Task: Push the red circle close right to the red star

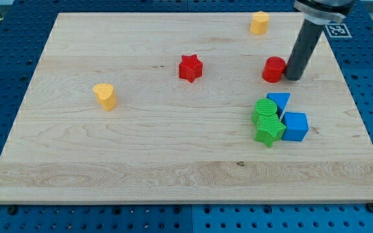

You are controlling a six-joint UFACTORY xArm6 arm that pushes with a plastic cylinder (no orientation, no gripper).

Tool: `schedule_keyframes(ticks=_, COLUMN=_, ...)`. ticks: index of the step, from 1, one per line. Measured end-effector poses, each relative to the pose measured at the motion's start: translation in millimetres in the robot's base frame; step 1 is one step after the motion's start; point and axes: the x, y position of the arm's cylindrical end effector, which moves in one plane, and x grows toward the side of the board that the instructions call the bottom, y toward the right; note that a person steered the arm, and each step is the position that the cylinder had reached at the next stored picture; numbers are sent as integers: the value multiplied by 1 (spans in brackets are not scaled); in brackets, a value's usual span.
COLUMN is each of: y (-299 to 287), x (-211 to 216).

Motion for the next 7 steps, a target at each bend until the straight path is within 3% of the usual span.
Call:
schedule_keyframes(ticks=2, y=-30, x=-2)
schedule_keyframes(ticks=4, y=-22, x=-47)
schedule_keyframes(ticks=5, y=-45, x=-38)
schedule_keyframes(ticks=7, y=5, x=-28)
